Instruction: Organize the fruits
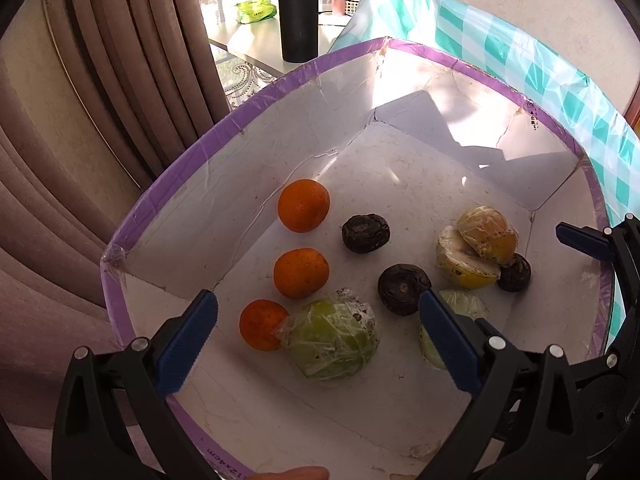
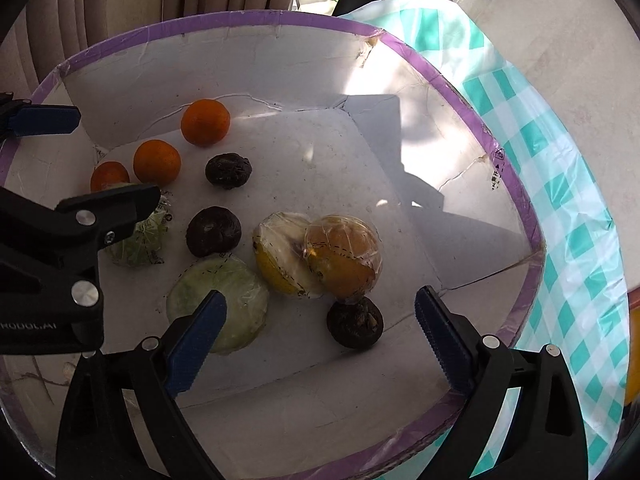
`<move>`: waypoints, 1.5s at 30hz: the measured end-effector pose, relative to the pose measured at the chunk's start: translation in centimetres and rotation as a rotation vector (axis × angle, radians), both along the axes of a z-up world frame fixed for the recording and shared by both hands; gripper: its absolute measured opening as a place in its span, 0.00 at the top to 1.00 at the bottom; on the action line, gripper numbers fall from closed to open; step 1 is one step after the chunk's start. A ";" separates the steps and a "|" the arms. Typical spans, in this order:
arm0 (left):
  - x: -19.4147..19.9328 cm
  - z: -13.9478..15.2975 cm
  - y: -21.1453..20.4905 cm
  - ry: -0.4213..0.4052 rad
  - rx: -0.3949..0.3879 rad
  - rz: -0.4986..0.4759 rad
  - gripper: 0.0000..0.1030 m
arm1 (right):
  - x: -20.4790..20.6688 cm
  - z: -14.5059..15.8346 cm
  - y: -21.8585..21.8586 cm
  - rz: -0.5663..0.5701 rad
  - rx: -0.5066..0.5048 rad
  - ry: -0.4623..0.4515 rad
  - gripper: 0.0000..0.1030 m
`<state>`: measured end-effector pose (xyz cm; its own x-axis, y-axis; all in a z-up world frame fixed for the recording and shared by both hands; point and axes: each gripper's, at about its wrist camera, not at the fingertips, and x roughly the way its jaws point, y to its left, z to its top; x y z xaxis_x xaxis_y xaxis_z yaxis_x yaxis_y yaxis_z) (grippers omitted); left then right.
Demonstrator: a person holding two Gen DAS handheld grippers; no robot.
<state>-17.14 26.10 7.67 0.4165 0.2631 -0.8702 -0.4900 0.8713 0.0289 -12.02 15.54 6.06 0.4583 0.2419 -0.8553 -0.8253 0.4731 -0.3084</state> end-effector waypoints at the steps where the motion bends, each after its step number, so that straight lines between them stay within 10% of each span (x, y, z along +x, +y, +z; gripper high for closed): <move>1: 0.0 0.0 0.0 0.000 0.001 0.000 0.02 | 0.0 0.0 -0.1 0.000 0.004 0.003 0.10; 45: 0.0 -0.1 0.2 0.000 -0.006 -0.016 0.02 | 0.1 0.7 0.0 -0.001 0.077 0.052 0.06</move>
